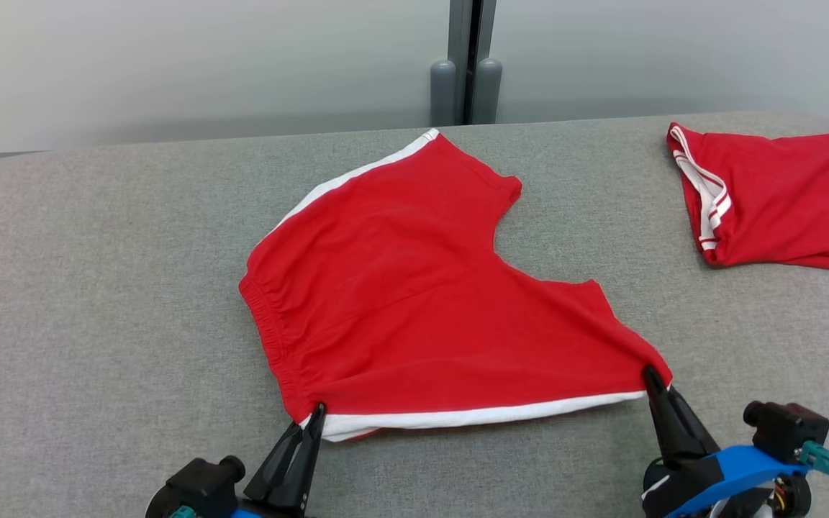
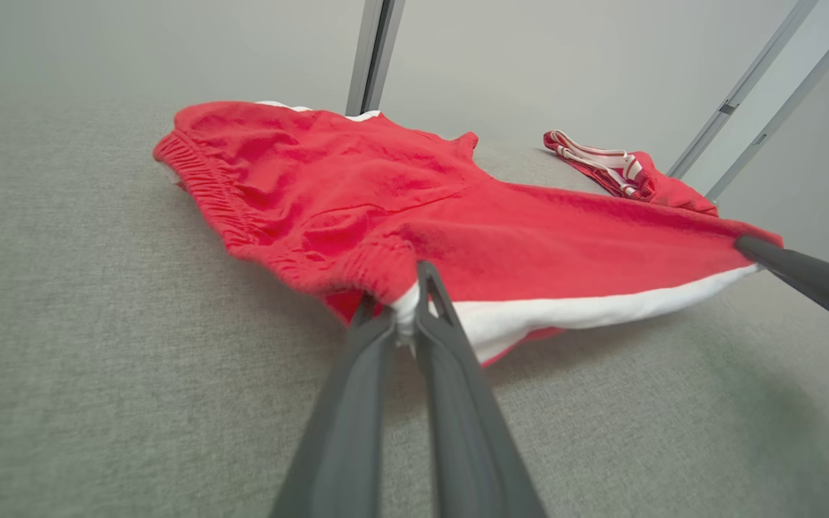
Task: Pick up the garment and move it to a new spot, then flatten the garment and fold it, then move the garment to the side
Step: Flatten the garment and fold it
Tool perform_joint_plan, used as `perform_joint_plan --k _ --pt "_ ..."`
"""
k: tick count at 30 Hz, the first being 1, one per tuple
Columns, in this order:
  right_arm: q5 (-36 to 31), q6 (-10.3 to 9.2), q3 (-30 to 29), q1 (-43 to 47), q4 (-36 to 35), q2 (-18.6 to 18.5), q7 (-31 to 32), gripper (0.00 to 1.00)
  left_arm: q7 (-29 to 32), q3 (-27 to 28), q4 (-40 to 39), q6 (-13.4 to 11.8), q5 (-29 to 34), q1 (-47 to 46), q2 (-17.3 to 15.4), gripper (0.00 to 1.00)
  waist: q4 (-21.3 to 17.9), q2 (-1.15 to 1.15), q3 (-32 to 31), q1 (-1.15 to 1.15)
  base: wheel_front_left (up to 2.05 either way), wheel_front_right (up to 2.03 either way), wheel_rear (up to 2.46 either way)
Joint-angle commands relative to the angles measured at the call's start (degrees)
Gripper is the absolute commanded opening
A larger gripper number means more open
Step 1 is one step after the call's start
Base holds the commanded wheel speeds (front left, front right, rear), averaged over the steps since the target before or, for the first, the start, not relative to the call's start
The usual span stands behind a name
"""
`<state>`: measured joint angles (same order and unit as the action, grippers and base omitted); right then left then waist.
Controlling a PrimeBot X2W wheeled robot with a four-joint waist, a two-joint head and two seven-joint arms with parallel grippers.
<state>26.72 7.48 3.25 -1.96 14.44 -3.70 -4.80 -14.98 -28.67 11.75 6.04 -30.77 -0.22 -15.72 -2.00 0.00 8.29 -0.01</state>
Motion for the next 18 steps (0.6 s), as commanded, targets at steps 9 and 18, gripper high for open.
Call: perform_joint_plan --k 9,18 --pt "-3.2 0.03 -1.0 -10.7 -1.1 0.4 2.6 0.0 -0.2 0.2 -0.8 0.7 0.3 -6.5 -0.3 0.0 2.1 0.0 1.8 0.01 0.0 0.0 0.0" --pt "-6.0 0.03 -0.4 -28.7 8.0 -1.2 5.3 0.0 -0.2 0.1 -0.5 1.3 -0.7 -15.2 0.4 0.0 6.9 0.0 7.3 0.01 0.0 0.0 0.0"
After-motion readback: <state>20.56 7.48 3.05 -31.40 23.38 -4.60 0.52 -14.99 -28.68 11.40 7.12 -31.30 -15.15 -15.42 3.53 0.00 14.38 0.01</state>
